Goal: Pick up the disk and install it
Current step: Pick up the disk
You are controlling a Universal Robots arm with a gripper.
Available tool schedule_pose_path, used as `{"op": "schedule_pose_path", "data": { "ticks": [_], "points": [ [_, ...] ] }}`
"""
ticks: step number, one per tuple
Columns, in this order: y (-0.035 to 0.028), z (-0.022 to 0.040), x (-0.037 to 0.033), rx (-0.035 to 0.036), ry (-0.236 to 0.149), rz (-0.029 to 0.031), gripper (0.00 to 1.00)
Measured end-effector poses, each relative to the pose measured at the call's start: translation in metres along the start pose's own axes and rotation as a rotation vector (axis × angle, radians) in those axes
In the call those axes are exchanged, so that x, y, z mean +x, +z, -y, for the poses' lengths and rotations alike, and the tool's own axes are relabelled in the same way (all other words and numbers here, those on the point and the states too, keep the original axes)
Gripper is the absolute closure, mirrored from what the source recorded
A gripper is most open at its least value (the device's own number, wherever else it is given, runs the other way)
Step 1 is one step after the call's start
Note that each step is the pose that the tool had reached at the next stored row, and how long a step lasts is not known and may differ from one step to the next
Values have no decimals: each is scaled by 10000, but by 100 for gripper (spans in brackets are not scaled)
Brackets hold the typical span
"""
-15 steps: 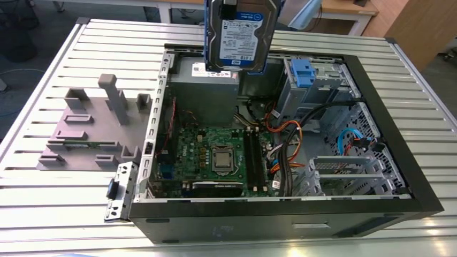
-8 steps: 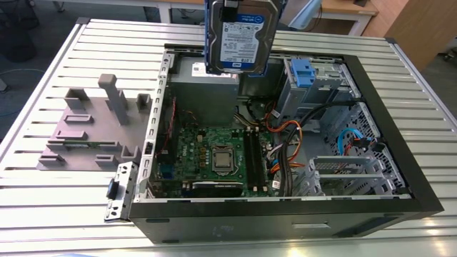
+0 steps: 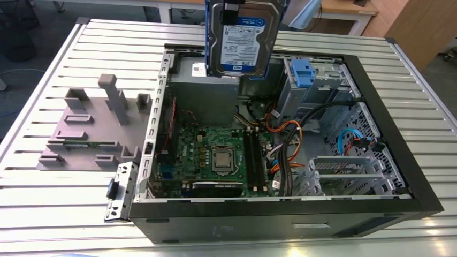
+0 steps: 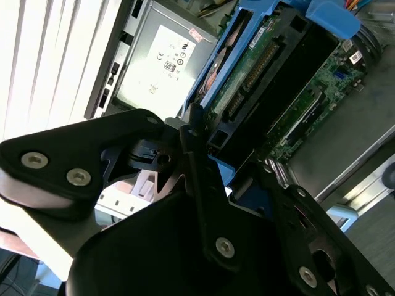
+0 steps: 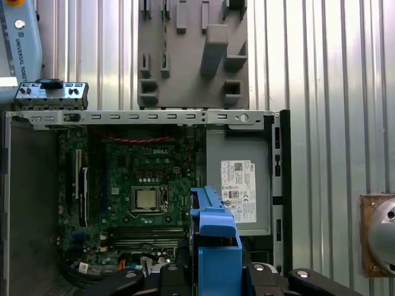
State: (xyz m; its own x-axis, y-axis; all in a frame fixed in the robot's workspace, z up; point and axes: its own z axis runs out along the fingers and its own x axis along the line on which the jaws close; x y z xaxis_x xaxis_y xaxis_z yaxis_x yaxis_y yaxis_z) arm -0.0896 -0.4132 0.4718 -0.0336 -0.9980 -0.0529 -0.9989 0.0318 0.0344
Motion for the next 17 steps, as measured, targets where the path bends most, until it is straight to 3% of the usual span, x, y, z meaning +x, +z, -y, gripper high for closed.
{"op": "schedule_pose_path", "data": {
  "ticks": [17],
  "points": [
    [-6,12,143,1,0,1,63]
  ]
}}
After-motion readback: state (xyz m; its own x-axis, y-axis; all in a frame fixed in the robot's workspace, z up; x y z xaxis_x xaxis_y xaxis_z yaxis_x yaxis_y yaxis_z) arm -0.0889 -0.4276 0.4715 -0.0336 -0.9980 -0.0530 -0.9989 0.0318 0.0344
